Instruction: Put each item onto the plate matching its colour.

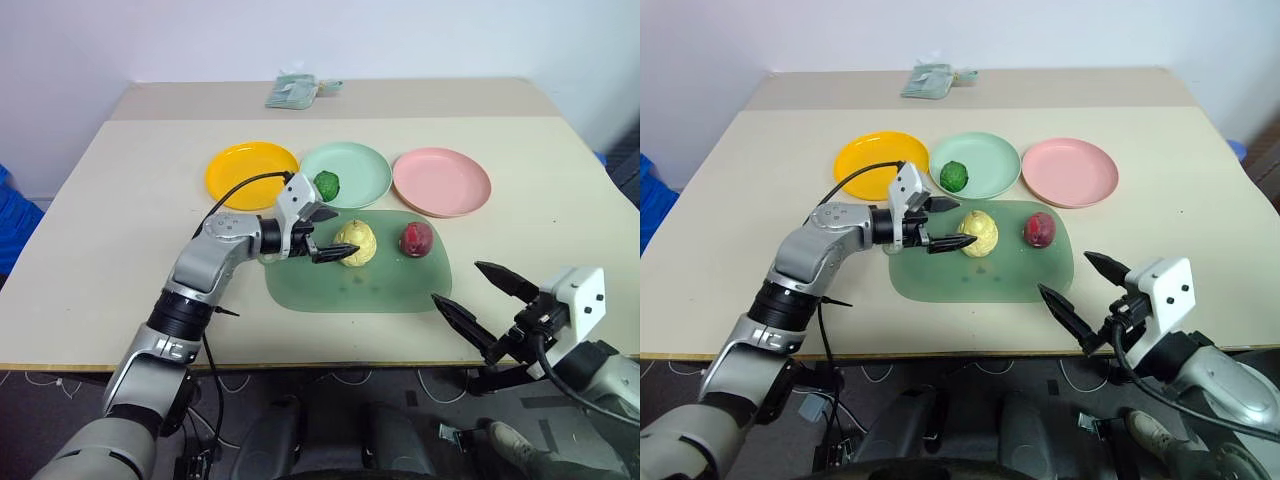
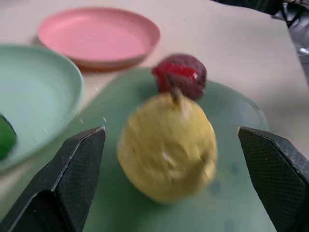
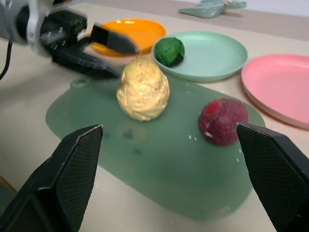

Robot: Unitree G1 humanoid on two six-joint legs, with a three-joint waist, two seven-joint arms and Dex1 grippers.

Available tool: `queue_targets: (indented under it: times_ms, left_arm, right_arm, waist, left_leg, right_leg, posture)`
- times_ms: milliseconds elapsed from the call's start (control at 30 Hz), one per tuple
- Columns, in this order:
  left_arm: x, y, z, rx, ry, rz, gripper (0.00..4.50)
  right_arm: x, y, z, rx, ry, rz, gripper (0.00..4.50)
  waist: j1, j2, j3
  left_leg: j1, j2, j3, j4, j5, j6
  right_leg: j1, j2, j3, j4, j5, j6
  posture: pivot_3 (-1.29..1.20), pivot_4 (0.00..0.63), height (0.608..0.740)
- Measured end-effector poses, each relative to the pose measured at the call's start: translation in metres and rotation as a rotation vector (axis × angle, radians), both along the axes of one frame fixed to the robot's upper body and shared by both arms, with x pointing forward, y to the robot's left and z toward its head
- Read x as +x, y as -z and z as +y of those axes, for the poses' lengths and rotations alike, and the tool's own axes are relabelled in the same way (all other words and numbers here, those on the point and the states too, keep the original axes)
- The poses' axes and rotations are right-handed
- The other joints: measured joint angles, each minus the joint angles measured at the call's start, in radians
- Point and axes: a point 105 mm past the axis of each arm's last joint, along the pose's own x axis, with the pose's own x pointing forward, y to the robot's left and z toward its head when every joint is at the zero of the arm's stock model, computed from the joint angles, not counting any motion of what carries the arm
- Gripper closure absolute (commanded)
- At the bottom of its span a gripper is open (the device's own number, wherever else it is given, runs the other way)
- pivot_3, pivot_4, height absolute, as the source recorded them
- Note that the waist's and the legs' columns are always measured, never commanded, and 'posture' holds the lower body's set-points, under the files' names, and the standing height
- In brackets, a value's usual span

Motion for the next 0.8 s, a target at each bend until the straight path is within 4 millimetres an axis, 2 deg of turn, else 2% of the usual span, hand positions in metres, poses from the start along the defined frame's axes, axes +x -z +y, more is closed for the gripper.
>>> queue_targets:
  times_ms: [167,300,400,467,667,733,800]
  left_arm:
    - [0.0,0.011,-0.01,0.02,0.02,0.022,0.03]
    - [0.004,0.013,-0.012,0.033,0.021,0.016,0.03]
    - [0.006,0.02,-0.015,0.041,0.02,0.027,0.79]
    - [0.005,0.023,-0.019,0.045,0.029,0.022,1.64]
    - [0.006,0.022,-0.019,0.043,0.018,0.008,1.64]
    - [0.01,0.019,-0.011,0.008,-0.034,0.027,1.64]
    - [0.018,0.008,0.0,-0.057,-0.118,0.037,1.64]
  right_arm:
    - [-0.011,0.002,-0.005,-0.015,0.019,0.013,0.0]
    - [-0.014,0.0,-0.006,-0.024,0.025,0.001,0.0]
    - [-0.013,0.0,-0.007,-0.025,0.035,-0.002,0.0]
    - [-0.013,-0.002,-0.006,-0.029,0.035,-0.01,0.0]
    - [-0.014,-0.005,-0.006,-0.032,0.027,-0.023,0.0]
    - [-0.013,-0.008,-0.004,-0.037,0.011,-0.036,0.0]
    - [-0.012,-0.009,-0.002,-0.037,-0.002,-0.049,0.0]
  waist:
    - [0.0,0.0,0.0]
    - [0.0,0.0,0.0]
    - [0.002,0.0,0.0]
    - [0.002,0.0,0.0]
    - [0.001,0.0,0.0]
    - [0.0,0.0,0.0]
    - [-0.001,-0.001,0.0]
  left_leg:
    - [0.0,0.0,0.0,0.001,0.0,0.0]
    - [0.0,0.0,0.0,0.001,0.0,0.0]
    - [0.0,0.0,0.0,0.001,0.0,0.0]
    - [0.0,0.0,0.0,0.001,0.0,0.0]
    - [0.0,0.0,0.0,0.001,0.0,0.0]
    - [0.0,0.0,0.0,0.0,0.0,0.0]
    - [0.0,0.001,0.0,0.0,0.0,0.0]
  right_leg:
    - [0.0,0.0,0.0,0.0,0.0,0.0]
    - [0.0,0.0,0.0,0.0,0.0,0.0]
    - [0.0,0.0,0.0,0.0,0.0,0.0]
    - [0.0,0.0,0.0,0.0,0.0,0.0]
    - [0.0,0.0,0.0,0.0,0.0,0.0]
    - [0.0,0.0,0.0,0.0,0.0,0.0]
    - [0.0,0.0,0.0,0.0,0.0,0.0]
  posture:
    - [0.0,0.15,0.74]
    - [0.0,0.15,0.74]
    - [0.0,0.15,0.74]
    - [0.0,0.15,0.74]
    - [0.0,0.15,0.74]
    - [0.0,0.15,0.74]
    - [0.0,0.15,0.74]
